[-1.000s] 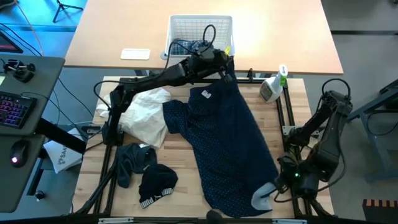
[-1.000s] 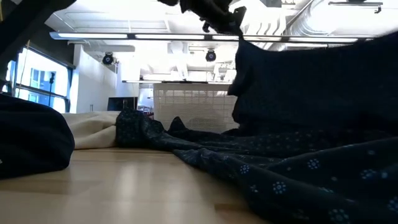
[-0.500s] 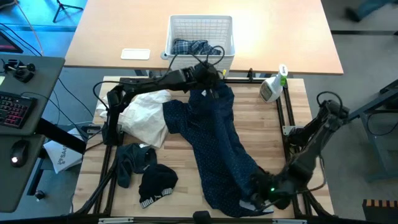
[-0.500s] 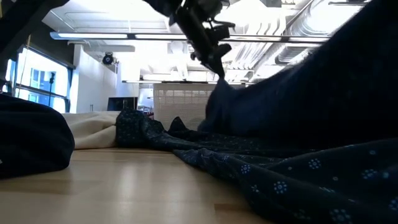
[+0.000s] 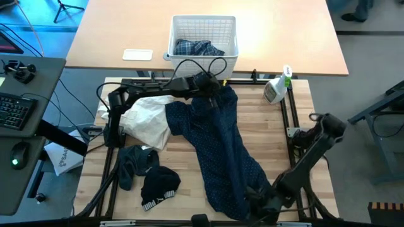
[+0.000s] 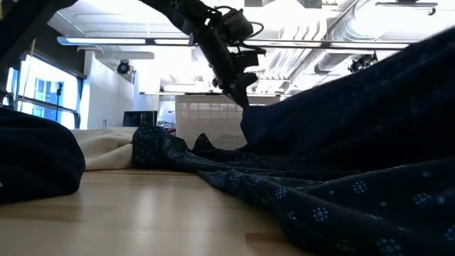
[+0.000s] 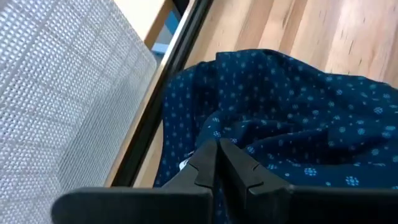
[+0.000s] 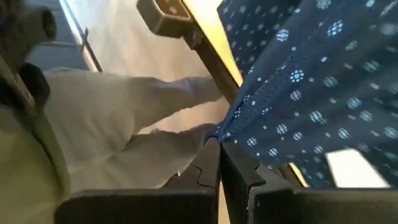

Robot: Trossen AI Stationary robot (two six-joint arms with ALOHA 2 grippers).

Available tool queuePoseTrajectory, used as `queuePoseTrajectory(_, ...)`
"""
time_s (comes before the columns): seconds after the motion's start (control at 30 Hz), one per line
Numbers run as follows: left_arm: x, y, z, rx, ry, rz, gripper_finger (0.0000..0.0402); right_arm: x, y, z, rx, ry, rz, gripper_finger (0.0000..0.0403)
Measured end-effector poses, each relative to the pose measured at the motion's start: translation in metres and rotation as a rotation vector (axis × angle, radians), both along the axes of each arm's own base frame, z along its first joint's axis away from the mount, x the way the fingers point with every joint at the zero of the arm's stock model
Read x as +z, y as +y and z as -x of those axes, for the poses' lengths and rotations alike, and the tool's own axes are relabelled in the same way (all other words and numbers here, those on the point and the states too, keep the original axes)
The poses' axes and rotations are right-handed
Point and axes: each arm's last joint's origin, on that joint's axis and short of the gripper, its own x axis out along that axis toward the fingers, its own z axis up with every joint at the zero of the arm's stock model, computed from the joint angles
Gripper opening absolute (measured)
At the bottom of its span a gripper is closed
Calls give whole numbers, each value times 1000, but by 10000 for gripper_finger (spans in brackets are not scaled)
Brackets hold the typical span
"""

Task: Fold laundry
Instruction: Fold the navy blue polo shirt

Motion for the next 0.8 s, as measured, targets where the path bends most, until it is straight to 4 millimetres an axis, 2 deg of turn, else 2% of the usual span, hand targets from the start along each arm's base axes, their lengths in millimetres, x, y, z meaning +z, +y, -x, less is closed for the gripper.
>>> queuePoseTrajectory(0.2, -11, -1, 4, 6, 34, 12, 0, -30, -1, -12, -71, 86, 61, 5)
queuePoseTrajectory(0.33, -23, 3, 12, 24, 82, 51, 14, -31, -8, -22, -65, 82, 66, 39)
queuePoseTrajectory(0.47, -32, 11, 25, 45, 166, 119, 56, -11, -17, -24, -34, 27, 31, 100)
queuePoseTrajectory(0.6, -29, 18, 41, 104, 277, 221, 104, 21, -32, -11, -35, -19, 30, 150)
queuePoseTrajectory(0.7, -21, 22, 49, 153, 328, 253, 129, 38, -56, 5, -112, -15, 153, 161)
queuePoseTrajectory(0.8, -6, 22, 58, 169, 360, 270, 142, 50, -94, 10, -235, 10, 295, 152)
